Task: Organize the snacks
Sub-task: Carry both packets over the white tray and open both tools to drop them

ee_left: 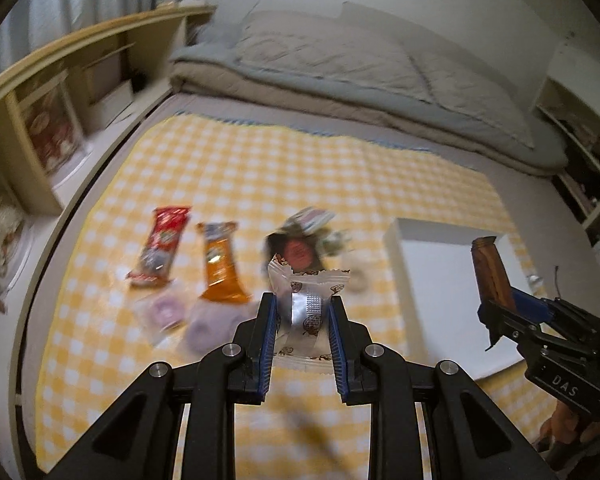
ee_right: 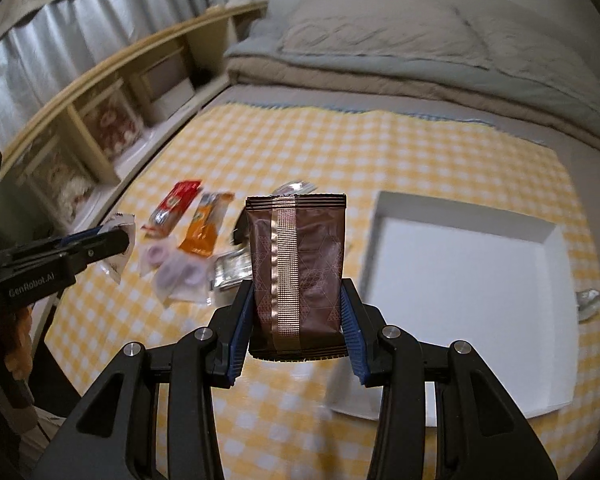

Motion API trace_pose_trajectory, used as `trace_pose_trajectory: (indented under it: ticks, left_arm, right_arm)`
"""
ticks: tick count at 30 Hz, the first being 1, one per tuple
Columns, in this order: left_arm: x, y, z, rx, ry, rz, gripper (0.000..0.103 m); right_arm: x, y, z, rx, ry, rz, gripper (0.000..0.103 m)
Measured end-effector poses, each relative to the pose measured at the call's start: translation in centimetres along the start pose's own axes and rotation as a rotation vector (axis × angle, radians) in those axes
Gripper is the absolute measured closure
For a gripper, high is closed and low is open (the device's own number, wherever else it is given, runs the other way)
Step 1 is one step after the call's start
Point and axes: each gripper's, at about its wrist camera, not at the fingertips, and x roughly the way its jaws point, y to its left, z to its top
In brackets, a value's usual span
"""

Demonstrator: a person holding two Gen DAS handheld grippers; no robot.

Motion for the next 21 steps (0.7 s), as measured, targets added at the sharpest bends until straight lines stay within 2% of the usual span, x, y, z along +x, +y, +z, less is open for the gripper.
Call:
trace_pose_trajectory:
  ticks: [8, 15, 21]
  left_arm:
    - [1.3, -5.8, 0.8, 0.064, -0.012, -0.023, 0.078]
    - [5.8, -10.5, 2.3, 0.102, 0.003, -0.051, 0.078]
    - [11.8, -13.4, 4.2, 0.122, 0.05, -0.08, 0.078]
  right_arm:
    - [-2.9, -5.6, 0.0, 0.077, -0.063, -0.082, 0.061]
    - [-3.7, -10.5, -0.2, 0.142, -0.084, -0.156, 0.061]
    - [-2.2, -13.8, 0.1, 0.164, -0.061, -0.204, 0.061]
